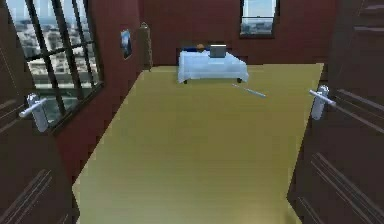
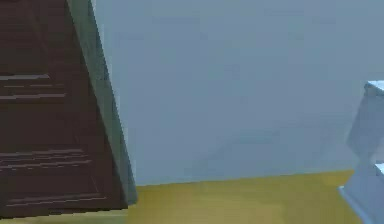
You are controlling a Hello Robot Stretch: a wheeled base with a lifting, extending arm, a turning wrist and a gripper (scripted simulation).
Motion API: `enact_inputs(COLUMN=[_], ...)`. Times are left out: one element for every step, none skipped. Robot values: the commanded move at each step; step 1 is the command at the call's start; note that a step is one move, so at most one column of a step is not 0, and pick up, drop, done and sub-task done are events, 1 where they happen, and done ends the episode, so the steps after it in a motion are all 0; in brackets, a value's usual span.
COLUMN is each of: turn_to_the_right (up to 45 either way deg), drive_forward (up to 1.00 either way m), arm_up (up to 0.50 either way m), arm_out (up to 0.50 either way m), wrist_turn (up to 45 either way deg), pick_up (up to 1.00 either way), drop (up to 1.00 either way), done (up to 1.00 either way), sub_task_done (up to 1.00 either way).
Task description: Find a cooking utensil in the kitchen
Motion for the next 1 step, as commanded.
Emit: enact_inputs(turn_to_the_right=[0.0], drive_forward=[1.0], arm_up=[0.0], arm_out=[0.0], wrist_turn=[0.0], pick_up=[0.0], drop=[0.0], done=[0.0], sub_task_done=[0.0])
